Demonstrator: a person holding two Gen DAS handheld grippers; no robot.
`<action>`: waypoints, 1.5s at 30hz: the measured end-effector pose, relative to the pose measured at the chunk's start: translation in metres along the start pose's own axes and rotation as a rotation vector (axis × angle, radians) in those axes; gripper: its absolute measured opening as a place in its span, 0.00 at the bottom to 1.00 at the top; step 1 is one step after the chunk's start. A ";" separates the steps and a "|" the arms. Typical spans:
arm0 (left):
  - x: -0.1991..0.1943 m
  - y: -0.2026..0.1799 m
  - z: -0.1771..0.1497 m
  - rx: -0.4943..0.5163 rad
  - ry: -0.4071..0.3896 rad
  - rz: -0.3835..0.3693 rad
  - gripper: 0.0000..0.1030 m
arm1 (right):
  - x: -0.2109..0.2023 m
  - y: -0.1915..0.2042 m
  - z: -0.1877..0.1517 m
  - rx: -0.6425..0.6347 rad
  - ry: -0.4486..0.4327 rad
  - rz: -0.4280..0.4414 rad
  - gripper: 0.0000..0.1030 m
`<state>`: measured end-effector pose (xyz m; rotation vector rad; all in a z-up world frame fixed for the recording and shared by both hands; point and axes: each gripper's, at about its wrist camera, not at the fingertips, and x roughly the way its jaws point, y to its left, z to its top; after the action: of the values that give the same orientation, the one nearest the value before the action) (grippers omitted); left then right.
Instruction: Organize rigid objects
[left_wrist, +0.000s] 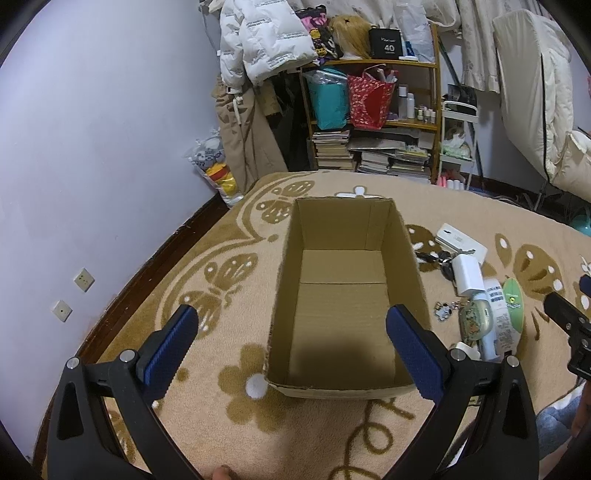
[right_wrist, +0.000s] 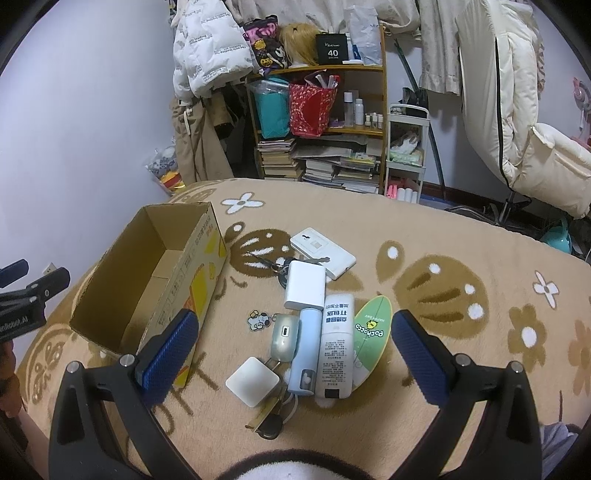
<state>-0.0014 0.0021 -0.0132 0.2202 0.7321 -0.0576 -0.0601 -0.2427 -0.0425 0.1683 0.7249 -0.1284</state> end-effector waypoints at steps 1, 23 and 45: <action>0.001 0.001 0.002 -0.001 0.003 0.000 0.98 | 0.000 0.000 0.000 -0.001 0.001 0.000 1.00; 0.076 0.018 0.046 -0.029 0.191 -0.016 0.98 | 0.059 0.019 0.024 -0.083 0.117 0.016 1.00; 0.163 0.027 0.007 -0.092 0.565 -0.004 0.70 | 0.127 0.008 0.002 -0.038 0.298 0.064 0.87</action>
<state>0.1278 0.0312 -0.1119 0.1463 1.2953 0.0373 0.0367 -0.2430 -0.1252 0.1766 1.0175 -0.0283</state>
